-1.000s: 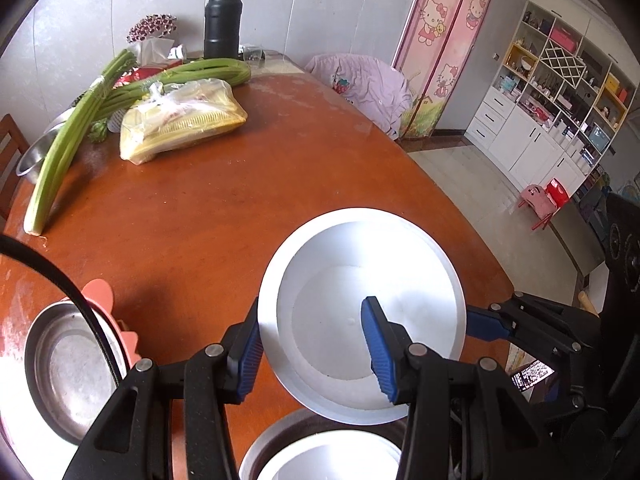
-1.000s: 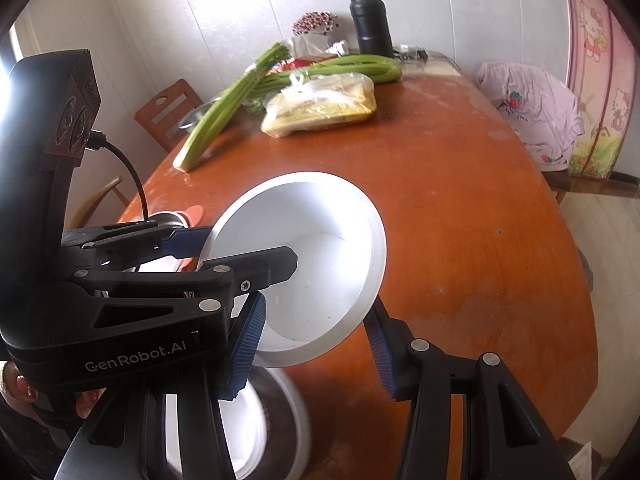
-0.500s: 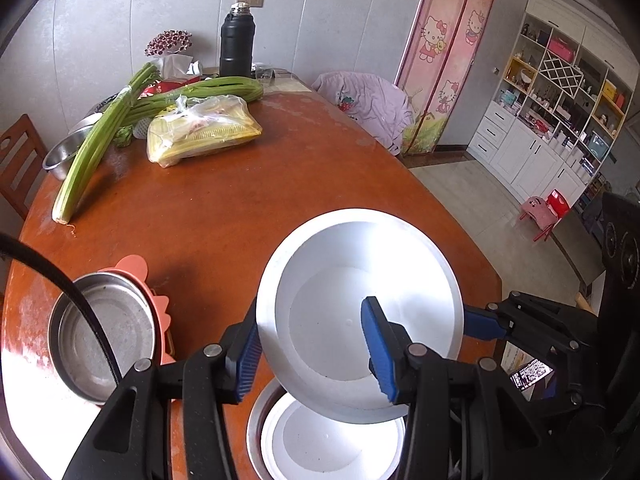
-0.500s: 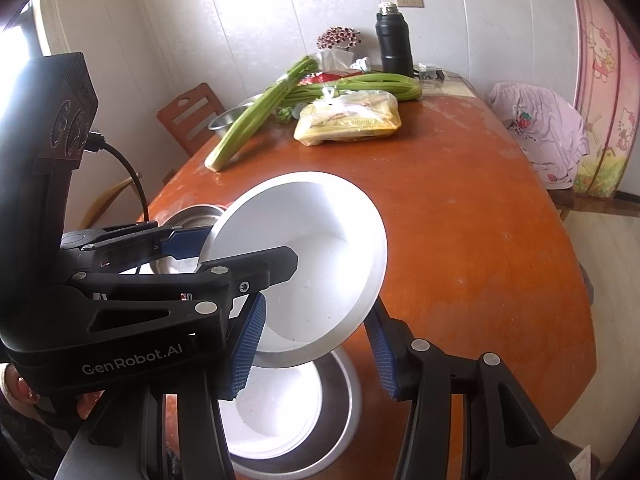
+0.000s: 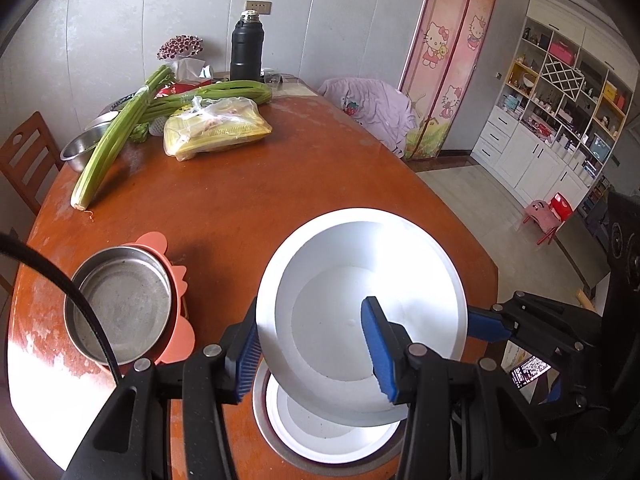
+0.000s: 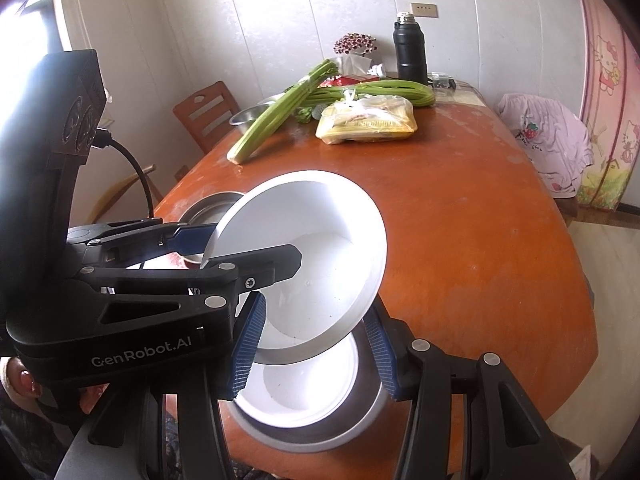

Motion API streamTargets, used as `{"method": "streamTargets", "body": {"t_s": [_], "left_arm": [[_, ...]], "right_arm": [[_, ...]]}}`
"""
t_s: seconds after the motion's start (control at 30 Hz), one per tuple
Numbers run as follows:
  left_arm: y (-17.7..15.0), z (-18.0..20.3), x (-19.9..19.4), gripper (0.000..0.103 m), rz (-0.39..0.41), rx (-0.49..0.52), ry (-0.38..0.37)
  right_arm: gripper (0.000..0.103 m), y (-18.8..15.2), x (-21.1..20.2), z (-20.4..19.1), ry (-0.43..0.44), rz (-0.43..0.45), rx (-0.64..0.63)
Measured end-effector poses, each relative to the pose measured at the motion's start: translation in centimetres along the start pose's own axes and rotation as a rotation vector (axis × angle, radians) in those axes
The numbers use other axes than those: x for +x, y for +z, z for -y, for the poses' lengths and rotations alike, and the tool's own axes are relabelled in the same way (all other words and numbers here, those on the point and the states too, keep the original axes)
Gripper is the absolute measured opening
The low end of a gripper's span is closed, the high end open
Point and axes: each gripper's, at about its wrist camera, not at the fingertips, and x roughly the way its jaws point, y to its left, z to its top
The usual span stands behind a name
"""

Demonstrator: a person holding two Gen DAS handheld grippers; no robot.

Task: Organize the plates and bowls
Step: 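Lift the noodle cup and carry it over the steel bowl with the left tool, then lower the noodle cup into the white bowl with the left tool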

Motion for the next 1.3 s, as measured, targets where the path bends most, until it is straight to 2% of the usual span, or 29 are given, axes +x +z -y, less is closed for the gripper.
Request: {"method": "streamTargets", "body": {"t_s": [0.47,1.3], "left_arm": [[-2.9,-0.1,-1.1,0.047,-0.001,0.000,0.010],[-5.5,-0.3,0.8,0.047,-0.051,-0.014,0.012]], "right_arm": [[0.053,-2.3,-0.4,-1.7,0.008,-0.004,-0.013],[0.053,-4.8,1.4,-1.8,0.014,-0.067,-0.004]]}}
